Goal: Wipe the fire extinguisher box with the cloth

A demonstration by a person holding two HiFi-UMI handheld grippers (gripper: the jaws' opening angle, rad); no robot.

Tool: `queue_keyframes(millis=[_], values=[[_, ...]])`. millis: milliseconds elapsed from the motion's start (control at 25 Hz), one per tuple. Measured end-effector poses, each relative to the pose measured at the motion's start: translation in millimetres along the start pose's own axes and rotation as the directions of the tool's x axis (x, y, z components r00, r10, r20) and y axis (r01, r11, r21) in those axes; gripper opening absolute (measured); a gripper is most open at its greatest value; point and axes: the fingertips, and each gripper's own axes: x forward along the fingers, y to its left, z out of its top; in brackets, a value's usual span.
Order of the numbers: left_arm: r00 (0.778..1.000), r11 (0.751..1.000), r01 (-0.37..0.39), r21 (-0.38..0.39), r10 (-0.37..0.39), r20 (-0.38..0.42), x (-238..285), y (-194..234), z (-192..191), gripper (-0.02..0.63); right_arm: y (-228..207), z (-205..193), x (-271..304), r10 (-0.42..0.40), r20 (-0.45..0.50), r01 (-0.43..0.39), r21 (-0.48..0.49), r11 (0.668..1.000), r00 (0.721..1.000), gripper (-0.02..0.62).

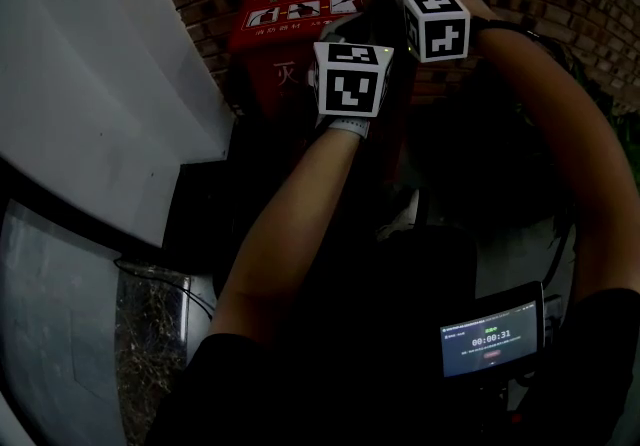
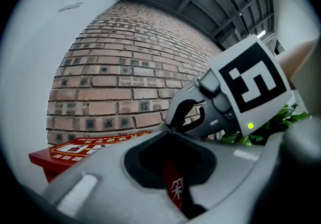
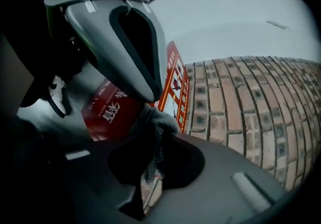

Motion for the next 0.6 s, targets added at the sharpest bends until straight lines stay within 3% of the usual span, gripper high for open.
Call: queue_keyframes(millis=[280, 600], values=[[1.0, 1.0, 0.026, 0.003, -0.026, 0.004, -13.8, -19.1, 11.0, 0.002, 26.8, 7.1, -35.1, 0.061, 0.027, -0.061, 0.009, 0.998, 0.998, 0.031], [0.997, 0.997, 0.069, -0.024, -0.068, 0.022, -9.2, -27.5, 29.3, 0.002, -17.3, -47.0, -43.9, -0.09, -0.082, 0.097, 0.077, 0.992, 0.993, 0.032]])
